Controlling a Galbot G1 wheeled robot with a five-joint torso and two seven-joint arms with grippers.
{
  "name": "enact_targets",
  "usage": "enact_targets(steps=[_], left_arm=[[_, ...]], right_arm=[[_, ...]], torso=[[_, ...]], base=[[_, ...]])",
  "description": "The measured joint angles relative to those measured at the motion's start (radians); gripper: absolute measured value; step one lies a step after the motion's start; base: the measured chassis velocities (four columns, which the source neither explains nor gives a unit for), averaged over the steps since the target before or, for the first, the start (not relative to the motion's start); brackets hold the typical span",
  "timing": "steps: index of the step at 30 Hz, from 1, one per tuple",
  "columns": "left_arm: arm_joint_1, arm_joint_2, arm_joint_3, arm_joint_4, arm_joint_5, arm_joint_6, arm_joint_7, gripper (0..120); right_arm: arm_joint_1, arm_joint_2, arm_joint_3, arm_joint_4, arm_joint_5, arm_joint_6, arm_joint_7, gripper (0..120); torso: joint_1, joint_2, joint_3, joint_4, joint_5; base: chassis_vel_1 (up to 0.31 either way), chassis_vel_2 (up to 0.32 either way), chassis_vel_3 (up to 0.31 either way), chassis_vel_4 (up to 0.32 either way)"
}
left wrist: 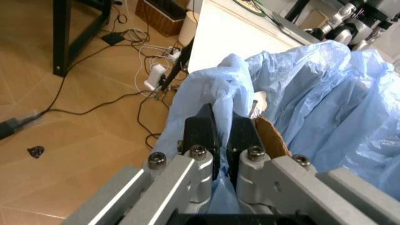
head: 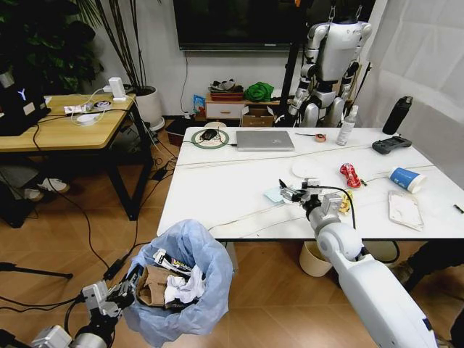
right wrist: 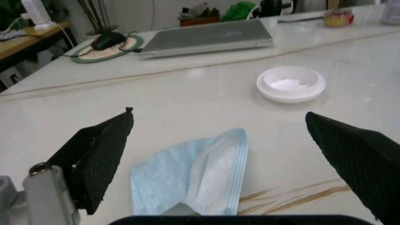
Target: Pick up the trash bin and place the trash from the table into it.
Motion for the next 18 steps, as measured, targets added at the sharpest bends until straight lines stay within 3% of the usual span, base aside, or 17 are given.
enact_targets(steps=[6,18], left_arm=[[0.000,0.001,-0.003,0.000,-0.002,-0.001,0.000,0],[0.004,0.002,-0.010,0.001,-0.006,-0.002,0.002,0]], right_arm=[[0.081,0.052,-0.034,-0.137,0.043,-0.002,-0.003,100],[0.093,0.090,-0.095,-0.167,0.014,0.002,-0.009,57]], torso=[[0.000,0.000,0.000,0.0002,0.0000],[0.000,0.000,0.000,0.0002,-0.0002]], base=[[0.000,0.000,0.000,0.000],[0.000,0.000,0.000,0.000]])
